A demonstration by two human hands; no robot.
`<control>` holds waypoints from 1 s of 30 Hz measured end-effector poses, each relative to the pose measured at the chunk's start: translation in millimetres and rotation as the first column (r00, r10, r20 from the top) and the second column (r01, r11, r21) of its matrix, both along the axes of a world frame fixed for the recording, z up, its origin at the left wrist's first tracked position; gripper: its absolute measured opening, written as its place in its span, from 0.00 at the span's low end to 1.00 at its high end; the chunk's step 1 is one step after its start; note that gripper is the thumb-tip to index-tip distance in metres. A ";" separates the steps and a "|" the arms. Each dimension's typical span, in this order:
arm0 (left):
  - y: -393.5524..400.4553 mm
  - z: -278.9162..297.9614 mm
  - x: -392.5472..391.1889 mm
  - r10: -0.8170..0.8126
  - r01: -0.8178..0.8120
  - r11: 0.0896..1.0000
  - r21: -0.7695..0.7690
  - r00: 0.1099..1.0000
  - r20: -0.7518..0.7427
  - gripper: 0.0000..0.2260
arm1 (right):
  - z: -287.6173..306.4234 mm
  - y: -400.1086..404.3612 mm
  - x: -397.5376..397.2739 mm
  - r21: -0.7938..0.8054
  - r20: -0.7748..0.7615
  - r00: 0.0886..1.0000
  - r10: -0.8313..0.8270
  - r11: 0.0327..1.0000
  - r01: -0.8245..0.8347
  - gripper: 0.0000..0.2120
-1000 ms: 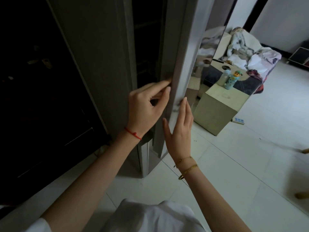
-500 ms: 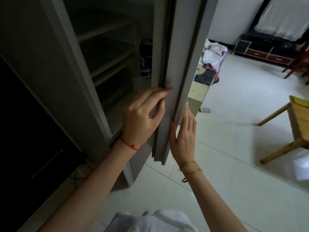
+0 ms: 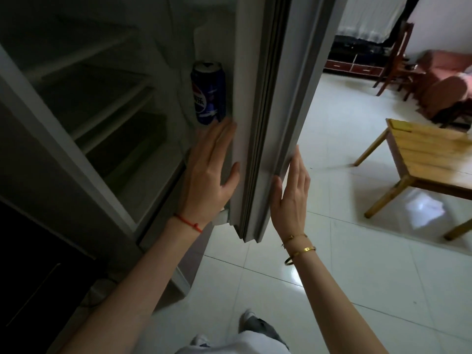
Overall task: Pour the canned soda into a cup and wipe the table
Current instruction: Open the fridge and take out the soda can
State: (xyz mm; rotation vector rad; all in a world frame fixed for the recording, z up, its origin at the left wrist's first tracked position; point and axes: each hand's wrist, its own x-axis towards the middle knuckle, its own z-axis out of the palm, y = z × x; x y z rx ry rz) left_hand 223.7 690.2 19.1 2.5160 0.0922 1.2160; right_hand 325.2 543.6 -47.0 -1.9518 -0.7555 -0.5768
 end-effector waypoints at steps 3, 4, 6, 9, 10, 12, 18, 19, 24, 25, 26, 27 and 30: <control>-4.7 -2.6 17.0 0.019 -0.018 1.000 0.015 0.998 -0.058 0.29 | -0.2 -10.5 23.6 0.005 -0.042 0.999 -0.016 1.000 0.016 0.28; -7.9 -2.7 23.0 0.021 -0.019 1.000 0.018 0.997 -0.072 0.30 | 0.0 -14.8 31.7 0.006 -0.053 0.998 -0.018 1.000 0.019 0.28; -15.6 -2.5 35.6 0.021 -0.018 0.999 0.029 0.995 -0.093 0.31 | 0.1 -22.9 48.3 0.006 -0.056 0.998 -0.011 1.000 0.011 0.28; -29.7 -2.3 55.6 0.040 -0.036 0.998 0.042 0.994 -0.102 0.32 | 0.7 -34.5 75.3 0.013 -0.074 0.997 0.018 1.000 -0.017 0.29; -34.3 -2.4 62.6 0.046 -0.042 0.998 0.038 0.994 -0.099 0.31 | 1.3 -38.3 84.5 0.017 -0.089 0.996 0.031 0.999 -0.029 0.29; -43.6 -2.7 77.4 0.050 -0.048 0.998 0.027 0.995 -0.088 0.30 | 2.0 -46.4 104.2 0.020 -0.108 0.992 0.063 0.998 -0.061 0.29; -73.8 -2.1 131.4 0.117 -0.115 0.993 0.028 0.991 -0.070 0.27 | 8.8 -73.0 172.6 -0.029 -0.134 0.980 0.148 0.988 -0.153 0.28; -78.8 -2.3 141.2 0.127 -0.126 0.992 0.029 0.990 -0.066 0.26 | 9.0 -76.2 184.9 -0.039 -0.136 0.978 0.156 0.986 -0.162 0.28; -98.9 -1.4 186.4 0.181 -0.179 0.983 0.042 0.983 -0.028 0.23 | 8.6 -84.1 243.6 -0.049 -0.105 0.977 0.185 0.980 -0.191 0.28; -102.0 -0.1 195.3 0.190 -0.189 0.981 0.045 0.982 -0.019 0.23 | 9.1 -84.8 255.0 -0.050 -0.096 0.978 0.184 0.981 -0.189 0.29; -104.6 1.3 204.4 0.197 -0.196 0.979 0.046 0.980 -0.016 0.23 | 9.8 -85.2 266.3 -0.052 -0.091 0.979 0.182 0.981 -0.187 0.29; -107.2 2.7 212.6 0.204 -0.203 0.978 0.046 0.979 -0.019 0.23 | 10.2 -85.2 276.9 -0.053 -0.091 0.979 0.183 0.981 -0.188 0.29; -113.6 3.3 238.2 0.229 -0.226 0.972 0.067 0.973 -0.037 0.22 | 13.3 -85.9 305.7 -0.046 -0.094 0.976 0.197 0.978 -0.202 0.30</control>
